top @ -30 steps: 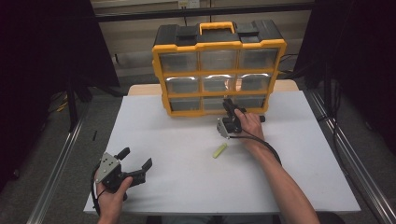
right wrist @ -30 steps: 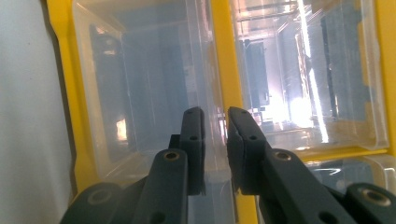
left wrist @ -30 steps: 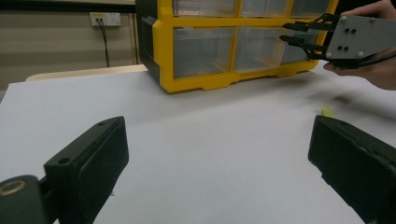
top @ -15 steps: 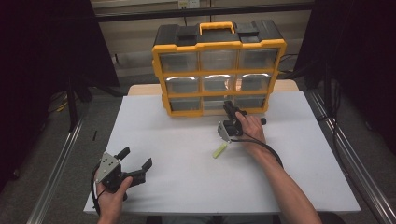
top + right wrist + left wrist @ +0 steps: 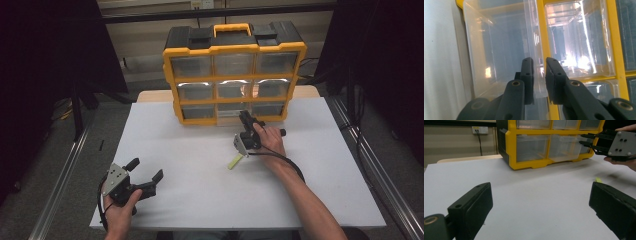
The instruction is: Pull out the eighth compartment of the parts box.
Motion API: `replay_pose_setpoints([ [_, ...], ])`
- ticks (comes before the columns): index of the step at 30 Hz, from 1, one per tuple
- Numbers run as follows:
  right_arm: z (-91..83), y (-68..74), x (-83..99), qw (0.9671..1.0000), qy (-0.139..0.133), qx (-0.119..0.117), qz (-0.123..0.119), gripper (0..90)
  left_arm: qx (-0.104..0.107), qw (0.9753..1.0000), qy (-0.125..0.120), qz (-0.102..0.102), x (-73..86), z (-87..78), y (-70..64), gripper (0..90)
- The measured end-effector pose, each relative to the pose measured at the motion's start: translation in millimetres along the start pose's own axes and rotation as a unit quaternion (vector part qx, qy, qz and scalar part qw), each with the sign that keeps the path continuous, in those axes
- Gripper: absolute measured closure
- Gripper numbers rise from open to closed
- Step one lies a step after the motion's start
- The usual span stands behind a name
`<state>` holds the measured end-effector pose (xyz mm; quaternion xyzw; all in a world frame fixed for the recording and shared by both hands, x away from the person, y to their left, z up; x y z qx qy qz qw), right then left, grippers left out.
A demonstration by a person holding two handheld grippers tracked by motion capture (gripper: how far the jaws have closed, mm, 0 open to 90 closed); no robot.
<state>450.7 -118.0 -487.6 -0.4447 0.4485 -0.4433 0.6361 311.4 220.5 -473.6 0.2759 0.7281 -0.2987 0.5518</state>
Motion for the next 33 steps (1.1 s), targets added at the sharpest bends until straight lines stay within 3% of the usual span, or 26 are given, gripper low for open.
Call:
replay_pose_setpoints([
  [5,-3.0,-0.2,-0.7,1.0,-0.002,0.003,0.001,77.8,-0.006,1.0,0.003,0.004,-0.5,-2.0,0.8,5.2],
  [9,-4.2,-0.3,-1.1,1.0,-0.002,0.002,0.001,77.7,-0.005,0.9999,-0.008,-0.006,-1.4,-0.4,-0.4,5.2],
  [13,-6.3,-0.9,-3.1,0.9999,-0.009,0.0,-0.008,78.0,-0.003,1.0,0.001,0.003,-0.7,-1.4,-0.1,5.2],
  [21,-9.5,-2.5,-3.8,0.9997,-0.016,-0.001,-0.018,78.3,-0.004,1.0,0.0,0.001,-0.9,-1.8,0.3,5.2],
  [33,-15.1,-2.6,-6.2,0.9998,-0.017,-0.004,-0.011,78.4,-0.006,1.0,0.001,0.003,-0.8,-1.7,0.5,5.2],
])
Point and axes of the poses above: each handheld gripper's, and its own axes: z roughly forward along the jaws, x roughly out of its underside, y roughly to its left, the point moved 7 cm from there along z, roughly forward along the jaws, and after that the axes turned 14 degrees about x, right-handed, at the moved point
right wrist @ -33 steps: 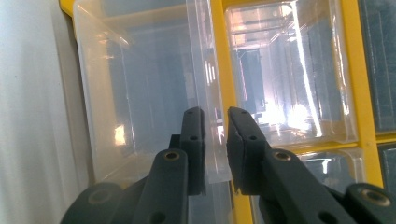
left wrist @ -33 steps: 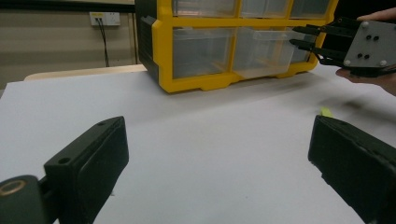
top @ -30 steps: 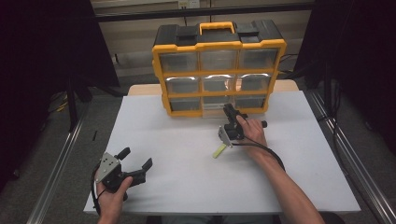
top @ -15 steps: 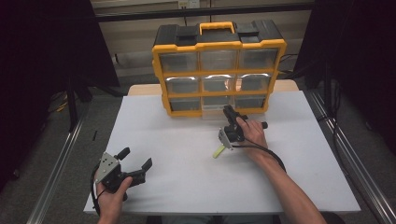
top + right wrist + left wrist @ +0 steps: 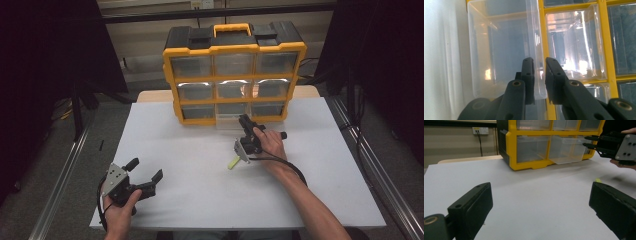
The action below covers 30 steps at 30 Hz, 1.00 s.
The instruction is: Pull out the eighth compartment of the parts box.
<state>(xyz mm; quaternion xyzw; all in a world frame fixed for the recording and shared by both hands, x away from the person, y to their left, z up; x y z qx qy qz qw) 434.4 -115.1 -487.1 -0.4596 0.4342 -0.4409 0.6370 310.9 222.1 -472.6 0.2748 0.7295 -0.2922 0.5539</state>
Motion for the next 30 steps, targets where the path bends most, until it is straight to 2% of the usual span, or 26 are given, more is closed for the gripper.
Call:
replay_pose_setpoints([
  [2,-0.9,-0.1,0.0,1.0,0.003,0.0,0.005,78.3,0.003,1.0,-0.002,-0.004,0.3,0.8,-0.6,5.2],
  [3,-0.8,-1.3,-0.2,1.0,0.0,0.001,0.0,78.3,0.001,0.9999,-0.007,-0.009,0.2,1.5,-1.2,5.2],
  [5,-1.3,-1.3,-0.1,1.0,-0.002,-0.002,-0.003,78.3,0.002,1.0,0.001,-0.003,1.0,0.1,-0.6,5.2],
  [7,-2.8,-0.7,0.5,1.0,0.001,-0.002,0.003,78.3,-0.003,0.9999,-0.009,-0.01,-0.2,0.8,-1.1,5.2],
  [11,-4.9,-1.5,0.7,1.0,-0.001,-0.001,0.003,78.3,0.0,0.9998,-0.012,-0.013,-0.4,1.8,-1.4,5.2],
  [14,-6.5,-1.9,0.4,1.0,-0.004,-0.002,0.003,78.3,0.0,1.0,-0.006,-0.007,0.0,1.4,-0.9,5.2],
  [18,-7.9,-1.6,0.7,0.9999,-0.002,-0.001,0.014,78.0,0.001,0.9999,-0.007,-0.008,0.0,1.5,-1.0,5.2],
  [23,-9.8,-3.3,0.1,0.9999,-0.009,0.003,0.003,78.1,-0.002,0.9999,-0.01,-0.01,-0.5,1.1,-1.1,5.2],
  [25,-11.2,-1.9,0.3,0.9999,-0.006,0.002,0.009,78.0,-0.002,1.0,0.003,0.0,0.5,-0.4,0.4,5.2],
  [28,-11.4,-2.6,-0.4,0.9999,-0.012,0.003,0.001,78.0,0.001,1.0,-0.004,-0.004,0.4,1.0,-0.7,5.2],
  [30,-12.1,-2.2,0.7,0.9999,-0.009,0.003,0.009,78.1,0.002,1.0,-0.007,-0.006,0.3,1.7,-1.5,5.2],
])
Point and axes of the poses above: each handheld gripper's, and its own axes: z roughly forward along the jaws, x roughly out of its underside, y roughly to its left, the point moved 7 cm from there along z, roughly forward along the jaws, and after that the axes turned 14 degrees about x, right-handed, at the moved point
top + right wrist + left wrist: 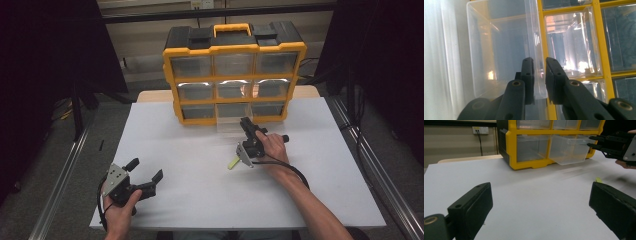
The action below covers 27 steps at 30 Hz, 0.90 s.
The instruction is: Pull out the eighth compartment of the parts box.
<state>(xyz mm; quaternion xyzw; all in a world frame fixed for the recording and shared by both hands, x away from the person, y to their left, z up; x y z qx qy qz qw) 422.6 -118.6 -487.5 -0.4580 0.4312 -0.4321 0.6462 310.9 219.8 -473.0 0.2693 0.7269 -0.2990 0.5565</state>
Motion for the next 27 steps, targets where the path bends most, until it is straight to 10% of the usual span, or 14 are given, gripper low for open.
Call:
replay_pose_setpoints([
  [27,-12.4,-0.2,-5.0,1.0,-0.005,0.001,0.006,77.5,-0.002,1.0,-0.001,-0.001,-0.4,-0.5,0.3,4.7],
])
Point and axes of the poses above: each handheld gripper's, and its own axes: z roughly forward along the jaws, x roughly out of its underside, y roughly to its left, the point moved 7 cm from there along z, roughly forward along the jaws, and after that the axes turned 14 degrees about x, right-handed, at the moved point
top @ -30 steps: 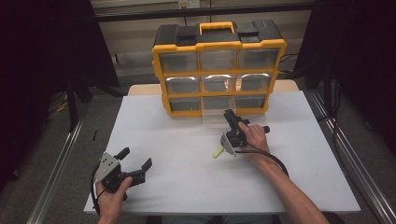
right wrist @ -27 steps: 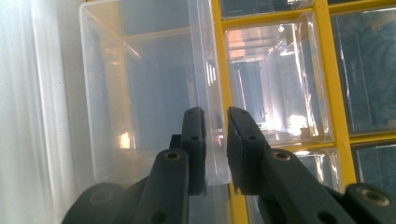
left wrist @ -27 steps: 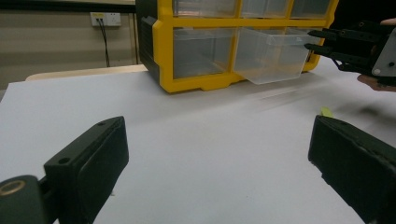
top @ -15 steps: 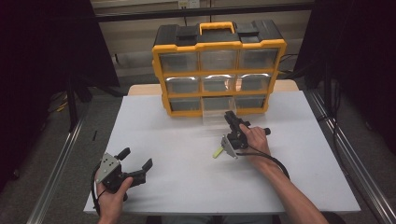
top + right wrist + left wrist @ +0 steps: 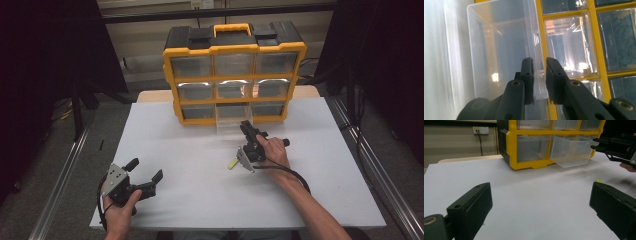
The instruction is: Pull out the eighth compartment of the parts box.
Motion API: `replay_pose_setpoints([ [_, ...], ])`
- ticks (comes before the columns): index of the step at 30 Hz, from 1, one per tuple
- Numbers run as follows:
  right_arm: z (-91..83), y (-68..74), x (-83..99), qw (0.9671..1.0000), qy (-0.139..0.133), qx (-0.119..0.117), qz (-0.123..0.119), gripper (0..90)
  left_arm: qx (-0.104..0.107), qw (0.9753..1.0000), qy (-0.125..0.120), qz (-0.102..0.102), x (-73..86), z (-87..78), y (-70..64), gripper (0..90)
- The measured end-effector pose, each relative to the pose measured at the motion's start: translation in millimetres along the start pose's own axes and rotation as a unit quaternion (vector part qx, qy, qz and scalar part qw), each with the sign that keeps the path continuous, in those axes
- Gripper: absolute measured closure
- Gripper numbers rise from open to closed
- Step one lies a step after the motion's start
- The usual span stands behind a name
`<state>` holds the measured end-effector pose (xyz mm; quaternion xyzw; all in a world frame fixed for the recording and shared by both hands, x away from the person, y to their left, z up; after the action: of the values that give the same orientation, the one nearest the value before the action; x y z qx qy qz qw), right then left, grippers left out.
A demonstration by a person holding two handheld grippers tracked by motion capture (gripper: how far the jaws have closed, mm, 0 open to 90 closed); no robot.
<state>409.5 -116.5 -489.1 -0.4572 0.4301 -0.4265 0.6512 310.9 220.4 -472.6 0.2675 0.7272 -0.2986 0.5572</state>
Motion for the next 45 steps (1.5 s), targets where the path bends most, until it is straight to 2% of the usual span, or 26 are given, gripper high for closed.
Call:
replay_pose_setpoints([
  [1,0.3,-0.8,-1.0,1.0,-0.004,0.001,-0.008,77.5,0.0,1.0,0.0,0.001,-0.2,-0.3,0.1,4.7],
  [2,-0.1,-0.3,-1.1,1.0,-0.003,0.001,-0.005,77.5,0.001,0.9999,0.009,0.008,0.4,-1.5,1.0,4.7],
  [3,-0.5,0.4,-0.7,1.0,-0.001,0.001,0.0,77.5,-0.002,1.0,-0.002,-0.002,-0.5,-0.1,-0.1,4.7],
  [4,-0.6,0.4,-0.6,1.0,-0.001,0.001,0.0,77.5,-0.003,0.9999,0.009,0.006,0.3,-1.9,1.2,4.7],
  [5,0.0,-0.7,-1.1,1.0,-0.006,0.001,-0.007,77.5,0.0,1.0,0.006,0.005,0.2,-1.6,1.1,4.7],
  [7,-0.6,-1.3,-1.0,1.0,-0.005,0.003,-0.007,77.5,0.003,1.0,0.005,0.005,-0.1,-1.6,1.0,4.7],
  [8,-1.5,-0.2,-0.4,1.0,-0.001,0.001,0.001,77.5,0.003,1.0,0.005,0.005,0.0,-1.7,1.2,4.7],
  [15,-3.4,-1.7,-0.5,1.0,-0.005,-0.001,-0.004,77.4,0.002,1.0,0.005,0.005,-0.2,-1.7,1.2,4.7],
  [27,-2.9,0.0,-1.0,0.9999,0.0,0.001,0.017,76.1,0.0,1.0,0.004,0.004,-0.5,-1.9,1.0,4.7],
  [28,-2.5,-1.0,-1.4,0.9999,-0.003,0.001,0.011,76.1,0.001,1.0,0.004,0.005,-0.5,-1.9,1.0,4.7],
  [32,-2.2,-1.1,-1.2,0.9999,-0.004,0.001,0.014,75.7,0.003,1.0,0.004,0.004,-0.4,-1.7,0.9,4.7],
  [33,-2.6,0.0,-0.9,0.9997,0.001,0.0,0.025,75.4,0.003,1.0,0.002,0.003,-0.5,-1.6,0.8,4.6],
  [38,-1.9,-0.2,-1.2,0.9989,0.009,-0.004,0.046,73.9,0.003,1.0,-0.006,-0.003,-1.3,-0.8,0.2,4.7],
  [39,-1.3,-1.0,-1.6,0.999,0.006,-0.005,0.044,73.3,0.003,1.0,-0.006,-0.004,-1.4,-0.8,0.2,4.7],
  [40,-1.8,0.2,-1.6,0.9982,0.012,-0.005,0.059,72.5,0.003,1.0,-0.006,-0.005,-1.4,-0.9,0.1,4.7],
  [42,-1.2,-0.5,-2.2,0.9978,0.012,-0.007,0.065,71.1,0.0,0.9999,-0.011,-0.009,-2.0,-0.5,-0.1,4.6],
  [45,-1.6,0.1,-1.6,0.9956,0.021,-0.014,0.09,67.7,0.001,0.9999,-0.009,-0.007,-1.7,-0.8,0.1,4.7],
])
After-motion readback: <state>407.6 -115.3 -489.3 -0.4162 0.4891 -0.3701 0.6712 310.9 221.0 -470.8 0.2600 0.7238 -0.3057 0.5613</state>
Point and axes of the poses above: each handheld gripper's, and its own axes: z roughly forward along the jaws, x roughly out of its underside, y roughly to its left, the point moved 7 cm from there along z, roughly forward along the jaws, and after that the axes turned 14 degrees about x, right-handed, at the moved point
